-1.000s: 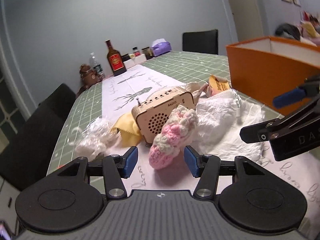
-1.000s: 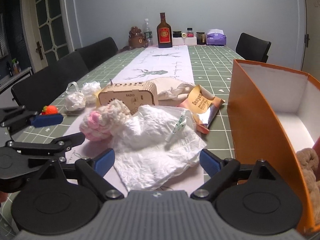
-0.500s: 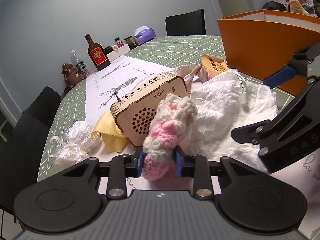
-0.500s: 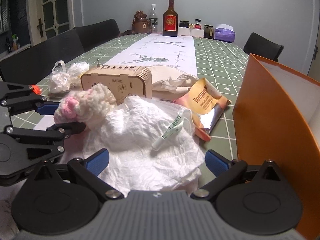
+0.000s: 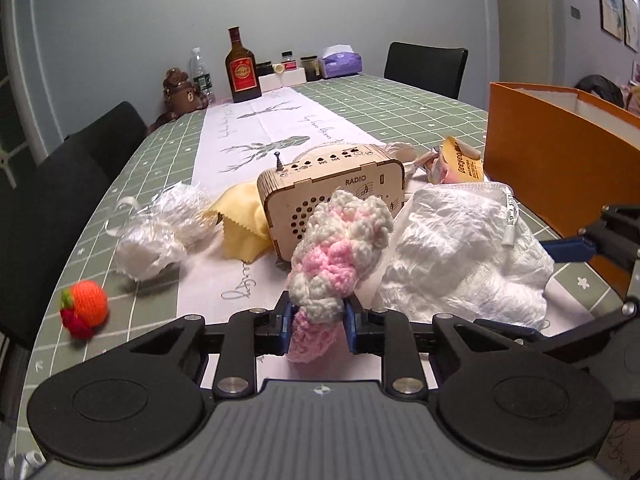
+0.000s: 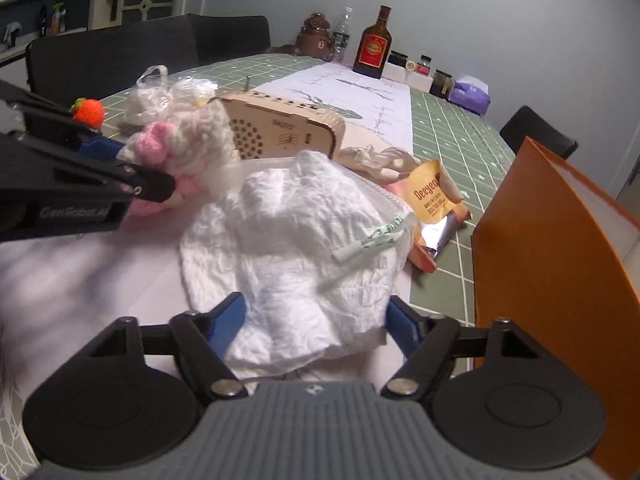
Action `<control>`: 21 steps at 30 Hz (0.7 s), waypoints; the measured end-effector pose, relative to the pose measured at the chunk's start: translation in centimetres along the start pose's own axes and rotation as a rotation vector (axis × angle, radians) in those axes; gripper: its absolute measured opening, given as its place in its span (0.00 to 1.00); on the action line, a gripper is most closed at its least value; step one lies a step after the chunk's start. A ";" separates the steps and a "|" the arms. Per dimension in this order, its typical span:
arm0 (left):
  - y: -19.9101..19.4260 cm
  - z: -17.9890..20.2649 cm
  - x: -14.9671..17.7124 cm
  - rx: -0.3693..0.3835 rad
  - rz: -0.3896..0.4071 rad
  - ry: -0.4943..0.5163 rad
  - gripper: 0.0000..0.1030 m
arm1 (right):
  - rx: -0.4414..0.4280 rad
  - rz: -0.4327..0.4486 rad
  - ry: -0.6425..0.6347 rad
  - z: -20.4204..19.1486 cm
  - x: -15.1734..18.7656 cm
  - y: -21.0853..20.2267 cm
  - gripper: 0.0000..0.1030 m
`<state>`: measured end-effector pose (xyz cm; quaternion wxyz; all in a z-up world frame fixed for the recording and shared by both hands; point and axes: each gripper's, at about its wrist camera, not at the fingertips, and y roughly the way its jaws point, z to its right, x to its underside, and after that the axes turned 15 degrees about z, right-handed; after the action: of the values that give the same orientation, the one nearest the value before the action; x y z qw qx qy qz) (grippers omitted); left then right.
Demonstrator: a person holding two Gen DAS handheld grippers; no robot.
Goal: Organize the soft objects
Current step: 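Grasp the pink crocheted piece with the left tool while the right tool grasps the white cloth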
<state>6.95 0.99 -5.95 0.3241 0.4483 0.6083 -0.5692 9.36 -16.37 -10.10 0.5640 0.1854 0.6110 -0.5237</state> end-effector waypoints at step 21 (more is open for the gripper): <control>-7.2 -0.7 0.2 -0.047 0.006 -0.203 0.27 | -0.111 0.045 0.093 -1.2 -1.8 -6.7 0.16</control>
<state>0.37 2.03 -3.17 0.3962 0.3824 0.5841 -0.5963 3.83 -17.28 -5.80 0.5561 0.1914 0.6602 -0.4672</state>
